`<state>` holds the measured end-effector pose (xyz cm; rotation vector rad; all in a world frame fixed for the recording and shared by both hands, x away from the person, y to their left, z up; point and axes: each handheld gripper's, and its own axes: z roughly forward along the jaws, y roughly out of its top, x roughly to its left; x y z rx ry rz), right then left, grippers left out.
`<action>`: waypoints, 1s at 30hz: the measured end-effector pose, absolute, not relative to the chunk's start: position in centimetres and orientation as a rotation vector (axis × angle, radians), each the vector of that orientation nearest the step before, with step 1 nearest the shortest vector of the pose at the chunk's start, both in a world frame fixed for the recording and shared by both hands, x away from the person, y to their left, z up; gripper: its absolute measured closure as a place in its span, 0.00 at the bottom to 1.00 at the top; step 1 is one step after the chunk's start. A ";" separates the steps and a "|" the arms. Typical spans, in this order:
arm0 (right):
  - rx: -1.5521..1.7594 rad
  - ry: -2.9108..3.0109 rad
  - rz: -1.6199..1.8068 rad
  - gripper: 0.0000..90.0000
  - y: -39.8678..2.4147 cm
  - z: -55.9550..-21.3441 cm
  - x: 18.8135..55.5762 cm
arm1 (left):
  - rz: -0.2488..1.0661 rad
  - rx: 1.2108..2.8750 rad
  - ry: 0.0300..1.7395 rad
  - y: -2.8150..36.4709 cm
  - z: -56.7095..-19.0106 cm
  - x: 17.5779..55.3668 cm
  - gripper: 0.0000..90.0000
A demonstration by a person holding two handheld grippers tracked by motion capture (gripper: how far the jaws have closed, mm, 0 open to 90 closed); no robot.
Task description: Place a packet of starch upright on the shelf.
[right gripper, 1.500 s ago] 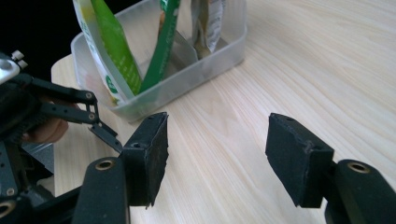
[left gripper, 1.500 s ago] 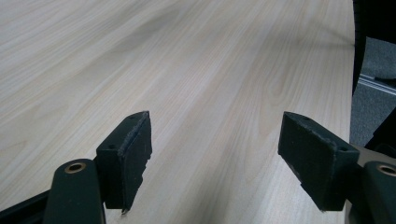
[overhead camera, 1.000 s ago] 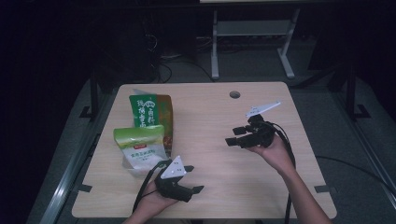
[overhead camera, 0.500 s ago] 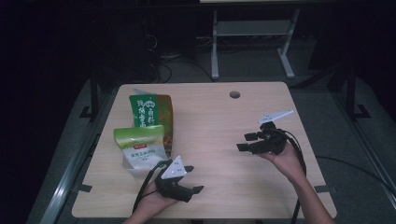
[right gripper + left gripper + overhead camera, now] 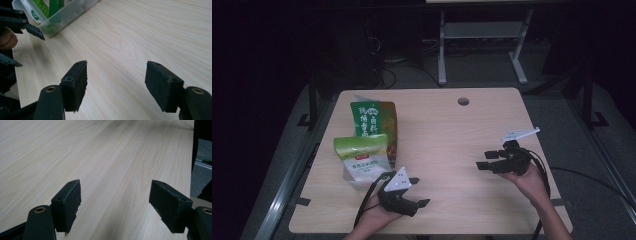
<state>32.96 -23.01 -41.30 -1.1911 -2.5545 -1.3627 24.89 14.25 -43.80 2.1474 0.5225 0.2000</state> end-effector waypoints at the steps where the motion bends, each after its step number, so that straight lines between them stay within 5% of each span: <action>1: -1.194 -2.554 -1.366 0.37 -23.2 -41.4 32.8 | 0.200 2.147 0.523 14.3 -43.8 24.9 0.28; 30: -1.309 -2.494 -1.363 0.36 -27.2 -44.4 28.5 | 0.202 2.159 0.524 14.4 -43.9 24.9 0.28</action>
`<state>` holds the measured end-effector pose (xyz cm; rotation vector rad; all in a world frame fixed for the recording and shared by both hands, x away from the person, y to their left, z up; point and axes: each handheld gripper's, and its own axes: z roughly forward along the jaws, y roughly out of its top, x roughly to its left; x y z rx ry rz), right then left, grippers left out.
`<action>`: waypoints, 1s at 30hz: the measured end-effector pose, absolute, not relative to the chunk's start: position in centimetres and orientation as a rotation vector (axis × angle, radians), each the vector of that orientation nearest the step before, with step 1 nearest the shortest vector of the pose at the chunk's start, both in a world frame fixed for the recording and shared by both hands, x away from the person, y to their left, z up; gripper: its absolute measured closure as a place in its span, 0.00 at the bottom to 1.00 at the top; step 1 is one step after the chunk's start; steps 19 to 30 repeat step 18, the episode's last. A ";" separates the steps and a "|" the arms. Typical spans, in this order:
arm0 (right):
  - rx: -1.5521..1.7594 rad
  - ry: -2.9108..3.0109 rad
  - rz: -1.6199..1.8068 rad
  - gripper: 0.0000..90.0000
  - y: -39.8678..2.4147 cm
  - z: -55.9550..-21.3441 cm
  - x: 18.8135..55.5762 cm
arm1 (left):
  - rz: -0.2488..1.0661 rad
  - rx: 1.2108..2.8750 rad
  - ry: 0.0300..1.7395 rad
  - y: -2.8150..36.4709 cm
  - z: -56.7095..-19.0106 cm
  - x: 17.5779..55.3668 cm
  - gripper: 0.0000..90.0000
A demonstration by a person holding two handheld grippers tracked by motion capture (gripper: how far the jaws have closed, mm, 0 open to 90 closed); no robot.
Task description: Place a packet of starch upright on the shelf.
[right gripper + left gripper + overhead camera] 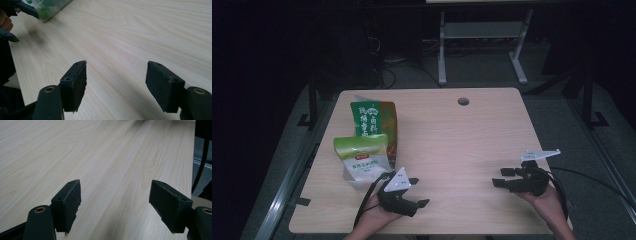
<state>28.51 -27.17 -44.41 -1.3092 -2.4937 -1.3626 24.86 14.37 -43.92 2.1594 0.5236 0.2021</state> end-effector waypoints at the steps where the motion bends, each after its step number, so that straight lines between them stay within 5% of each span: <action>1: -1.309 -2.494 -1.363 0.36 -27.2 -44.4 28.5 | 0.202 2.159 0.523 14.4 -43.9 24.8 0.28; 30: -1.321 -2.505 -1.392 0.33 -27.5 -44.9 26.1 | 0.196 2.158 0.518 14.4 -43.9 24.7 0.28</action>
